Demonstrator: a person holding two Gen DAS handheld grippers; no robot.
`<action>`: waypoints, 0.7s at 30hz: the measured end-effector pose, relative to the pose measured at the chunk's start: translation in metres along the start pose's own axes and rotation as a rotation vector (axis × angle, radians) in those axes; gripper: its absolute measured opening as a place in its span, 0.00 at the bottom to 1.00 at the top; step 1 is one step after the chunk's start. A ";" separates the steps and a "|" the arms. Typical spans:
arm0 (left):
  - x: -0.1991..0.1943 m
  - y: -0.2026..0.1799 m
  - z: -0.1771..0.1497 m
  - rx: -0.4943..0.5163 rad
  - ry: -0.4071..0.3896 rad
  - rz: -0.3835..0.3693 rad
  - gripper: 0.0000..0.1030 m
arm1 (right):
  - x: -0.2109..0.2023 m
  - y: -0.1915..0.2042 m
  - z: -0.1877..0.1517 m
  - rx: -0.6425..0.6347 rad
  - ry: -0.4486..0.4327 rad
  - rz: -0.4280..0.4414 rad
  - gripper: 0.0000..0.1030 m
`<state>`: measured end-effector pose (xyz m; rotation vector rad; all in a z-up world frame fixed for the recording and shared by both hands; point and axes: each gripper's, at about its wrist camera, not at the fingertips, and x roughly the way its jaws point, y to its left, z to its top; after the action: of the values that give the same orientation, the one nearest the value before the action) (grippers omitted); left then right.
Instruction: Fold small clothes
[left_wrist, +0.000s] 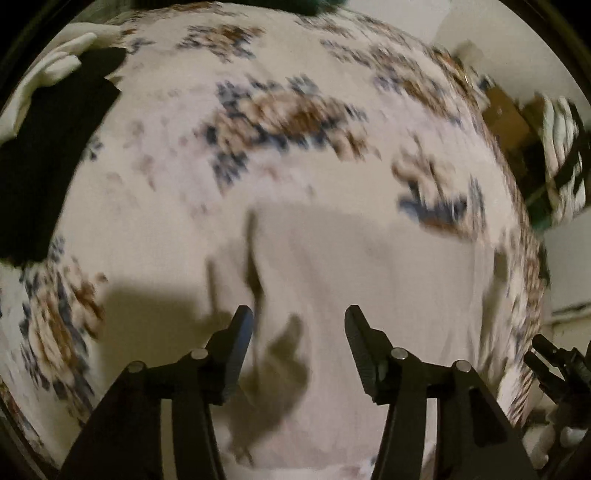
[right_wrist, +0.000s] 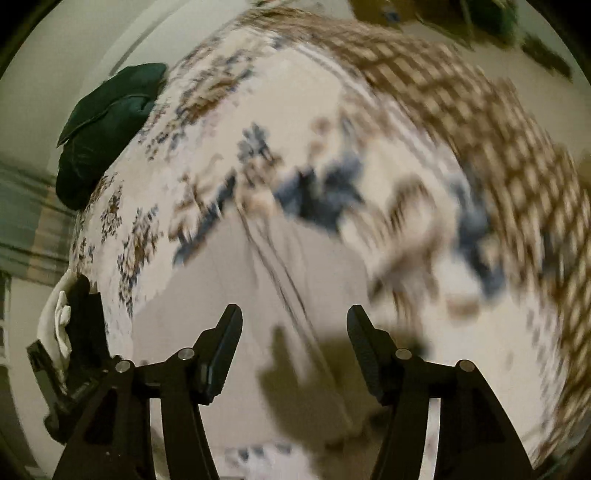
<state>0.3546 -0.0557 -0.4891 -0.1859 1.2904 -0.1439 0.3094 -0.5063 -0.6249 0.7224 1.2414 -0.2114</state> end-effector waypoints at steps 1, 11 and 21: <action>0.010 -0.006 -0.009 0.022 0.035 -0.002 0.48 | 0.007 -0.006 -0.016 0.017 0.039 0.015 0.60; 0.042 -0.002 -0.036 0.057 0.101 0.047 0.48 | 0.016 -0.027 -0.046 0.046 -0.003 0.001 0.03; 0.017 -0.004 -0.033 0.052 0.091 0.040 0.48 | 0.025 -0.036 -0.035 0.130 0.082 -0.051 0.34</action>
<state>0.3269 -0.0648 -0.5127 -0.1100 1.3782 -0.1526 0.2715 -0.5074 -0.6661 0.8187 1.3340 -0.3099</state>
